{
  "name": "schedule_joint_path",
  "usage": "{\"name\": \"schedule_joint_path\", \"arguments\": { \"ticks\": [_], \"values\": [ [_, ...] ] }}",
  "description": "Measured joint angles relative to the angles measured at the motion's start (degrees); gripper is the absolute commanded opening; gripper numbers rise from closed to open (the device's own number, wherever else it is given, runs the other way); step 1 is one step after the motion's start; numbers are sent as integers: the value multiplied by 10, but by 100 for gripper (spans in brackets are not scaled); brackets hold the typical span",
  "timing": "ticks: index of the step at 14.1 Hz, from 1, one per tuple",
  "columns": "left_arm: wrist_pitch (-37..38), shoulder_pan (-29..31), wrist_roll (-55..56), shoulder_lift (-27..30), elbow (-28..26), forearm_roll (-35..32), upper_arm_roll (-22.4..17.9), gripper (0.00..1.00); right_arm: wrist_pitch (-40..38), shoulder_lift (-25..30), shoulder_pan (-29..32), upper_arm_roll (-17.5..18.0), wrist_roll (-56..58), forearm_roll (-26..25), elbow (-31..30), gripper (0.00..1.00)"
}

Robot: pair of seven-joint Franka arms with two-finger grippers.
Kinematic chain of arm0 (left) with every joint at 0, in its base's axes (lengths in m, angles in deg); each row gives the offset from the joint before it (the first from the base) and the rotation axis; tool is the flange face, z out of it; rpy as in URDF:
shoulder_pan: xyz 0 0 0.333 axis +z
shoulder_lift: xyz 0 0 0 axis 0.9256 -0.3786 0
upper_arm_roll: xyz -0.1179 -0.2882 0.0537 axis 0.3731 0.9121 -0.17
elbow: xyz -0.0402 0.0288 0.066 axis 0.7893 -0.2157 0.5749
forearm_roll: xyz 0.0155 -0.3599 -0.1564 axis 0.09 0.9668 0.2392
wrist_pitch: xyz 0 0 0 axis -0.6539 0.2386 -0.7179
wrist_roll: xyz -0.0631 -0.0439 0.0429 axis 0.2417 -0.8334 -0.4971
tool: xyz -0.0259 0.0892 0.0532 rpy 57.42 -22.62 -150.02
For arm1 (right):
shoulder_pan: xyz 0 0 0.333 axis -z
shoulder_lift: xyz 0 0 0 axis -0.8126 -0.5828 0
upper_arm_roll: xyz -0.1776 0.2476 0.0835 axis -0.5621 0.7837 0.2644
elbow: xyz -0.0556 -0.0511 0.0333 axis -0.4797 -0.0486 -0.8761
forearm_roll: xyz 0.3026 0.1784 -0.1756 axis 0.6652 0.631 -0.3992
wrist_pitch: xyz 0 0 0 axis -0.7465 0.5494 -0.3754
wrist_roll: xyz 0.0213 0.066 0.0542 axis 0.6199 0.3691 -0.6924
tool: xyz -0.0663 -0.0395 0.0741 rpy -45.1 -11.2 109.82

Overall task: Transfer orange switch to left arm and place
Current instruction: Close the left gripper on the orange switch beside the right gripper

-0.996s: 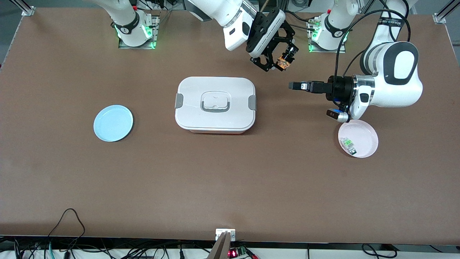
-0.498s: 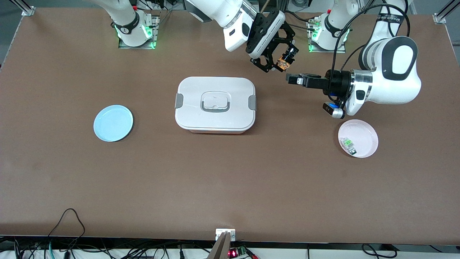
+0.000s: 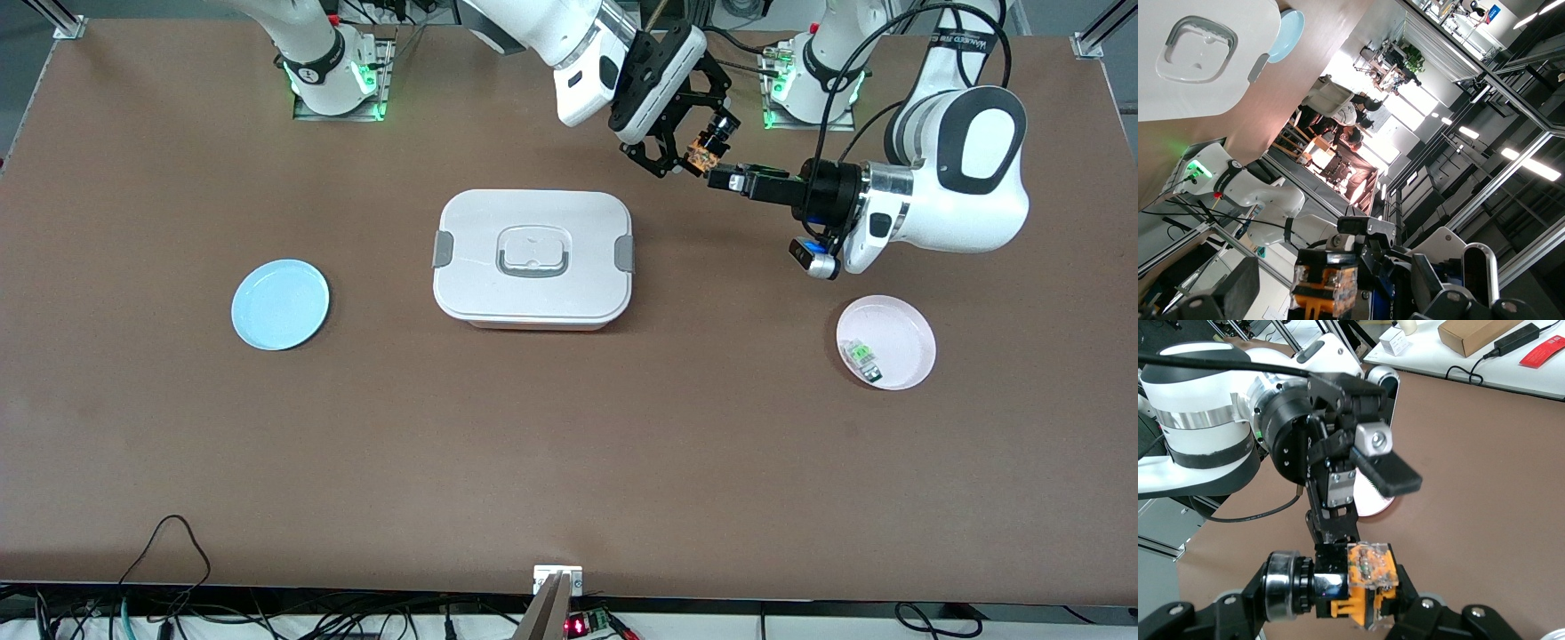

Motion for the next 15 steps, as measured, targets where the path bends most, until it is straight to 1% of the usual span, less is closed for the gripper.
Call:
{"name": "schedule_joint_path", "arguments": {
  "ticks": [1, 2, 4, 7, 8, 9, 11, 12, 15],
  "values": [
    [2, 0, 0, 1, -3, 0, 0, 87, 0, 0, 0, 0, -1, 0, 0, 2],
    [3, 0, 0, 2, -5, 0, 0, 78, 0, 0, 0, 0, -2, 0, 0, 2],
    [12, 0, 2, 7, -9, 0, 0, 57, 0, 0, 0, 0, -2, 0, 0, 2],
    [25, 0, 21, 14, -15, 0, 0, 57, 0, 0, 0, 0, -3, 0, 0, 2],
    [27, 0, 27, 15, -15, 0, 0, 54, 0, -1, 0, 0, -3, 0, 0, 2],
    [29, 0, 31, 17, -16, 0, 0, 45, 0, -1, 0, 0, -3, 0, 0, 2],
    [30, 0, 35, 17, -17, -1, 0, 2, 0, -2, 0, 0, -3, 0, 0, 2],
    [30, 0, 35, 18, -18, -2, 0, 0, 1, -2, 0, 0, -3, 0, 0, 2],
    [31, 0, 34, 20, -19, -4, 0, 0, 4, -3, -1, 0, -14, 0, 0, 2]
  ]
}}
